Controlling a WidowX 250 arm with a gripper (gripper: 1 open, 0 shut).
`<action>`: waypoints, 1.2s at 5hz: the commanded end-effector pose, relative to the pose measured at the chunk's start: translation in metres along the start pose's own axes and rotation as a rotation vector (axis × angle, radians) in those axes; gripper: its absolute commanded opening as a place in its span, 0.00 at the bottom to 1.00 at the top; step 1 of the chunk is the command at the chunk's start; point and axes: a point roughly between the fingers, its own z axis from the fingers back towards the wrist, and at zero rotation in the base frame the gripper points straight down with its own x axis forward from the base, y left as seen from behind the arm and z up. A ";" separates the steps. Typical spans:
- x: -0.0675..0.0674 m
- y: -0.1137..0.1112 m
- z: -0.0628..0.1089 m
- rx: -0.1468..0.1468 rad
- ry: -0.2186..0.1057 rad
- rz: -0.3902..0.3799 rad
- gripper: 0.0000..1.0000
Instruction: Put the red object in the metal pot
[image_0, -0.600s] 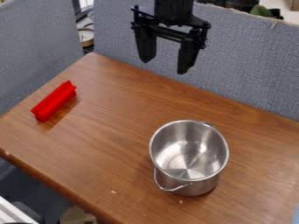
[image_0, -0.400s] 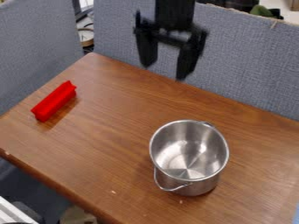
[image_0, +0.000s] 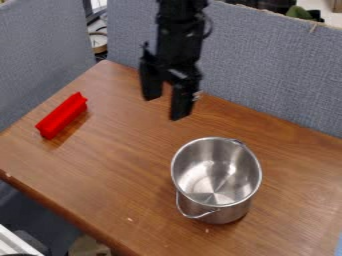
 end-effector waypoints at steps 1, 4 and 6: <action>-0.016 0.008 0.014 0.088 -0.049 -0.094 1.00; -0.032 0.121 0.063 0.082 -0.069 0.273 1.00; -0.031 0.115 0.063 0.013 -0.042 0.710 1.00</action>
